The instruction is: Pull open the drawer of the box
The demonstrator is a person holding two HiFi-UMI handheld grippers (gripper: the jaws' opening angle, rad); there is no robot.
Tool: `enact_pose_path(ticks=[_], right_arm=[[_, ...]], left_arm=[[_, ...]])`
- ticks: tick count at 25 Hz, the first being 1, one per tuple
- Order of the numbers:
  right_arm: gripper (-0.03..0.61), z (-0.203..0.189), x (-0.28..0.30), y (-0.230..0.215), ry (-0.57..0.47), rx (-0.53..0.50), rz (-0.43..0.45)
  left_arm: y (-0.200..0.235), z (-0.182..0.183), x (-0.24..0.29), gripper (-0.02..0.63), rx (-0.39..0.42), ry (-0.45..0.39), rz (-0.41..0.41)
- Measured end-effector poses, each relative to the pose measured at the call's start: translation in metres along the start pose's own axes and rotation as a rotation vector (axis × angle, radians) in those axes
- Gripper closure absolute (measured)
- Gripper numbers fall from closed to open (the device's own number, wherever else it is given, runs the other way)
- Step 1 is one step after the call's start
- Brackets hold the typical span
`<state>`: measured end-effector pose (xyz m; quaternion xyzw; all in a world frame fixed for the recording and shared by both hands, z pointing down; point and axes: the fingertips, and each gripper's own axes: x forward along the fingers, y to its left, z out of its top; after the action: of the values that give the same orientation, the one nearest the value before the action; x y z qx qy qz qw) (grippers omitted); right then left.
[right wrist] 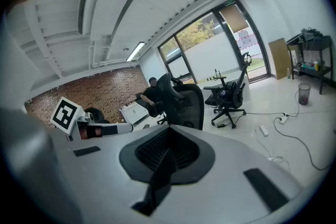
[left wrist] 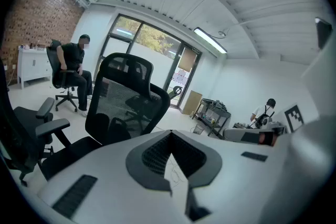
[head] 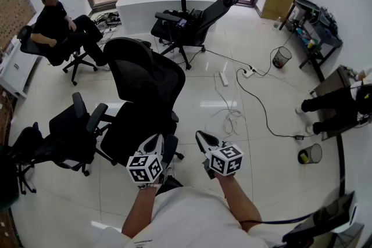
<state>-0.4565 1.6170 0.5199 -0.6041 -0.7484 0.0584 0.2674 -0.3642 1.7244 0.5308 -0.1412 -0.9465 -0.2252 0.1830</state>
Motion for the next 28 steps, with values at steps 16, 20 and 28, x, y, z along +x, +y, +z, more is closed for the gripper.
enact_pose_path(ticks=[16,20,28], right_arm=[[0.591,0.003,0.002,0.000,-0.012,0.005,-0.008],[0.591,0.006,0.005,-0.001,-0.018,0.007,-0.020],[0.591,0.008,0.018,0.003,-0.018,0.014,-0.044]], left_arm=[[0.002,0.005,0.003,0.612,-0.014,0.000,-0.020],[0.004,0.010,0.007,0.612,-0.011,0.002,-0.034],[0.014,0.017,0.014,0.612,-0.006,0.014,-0.077]])
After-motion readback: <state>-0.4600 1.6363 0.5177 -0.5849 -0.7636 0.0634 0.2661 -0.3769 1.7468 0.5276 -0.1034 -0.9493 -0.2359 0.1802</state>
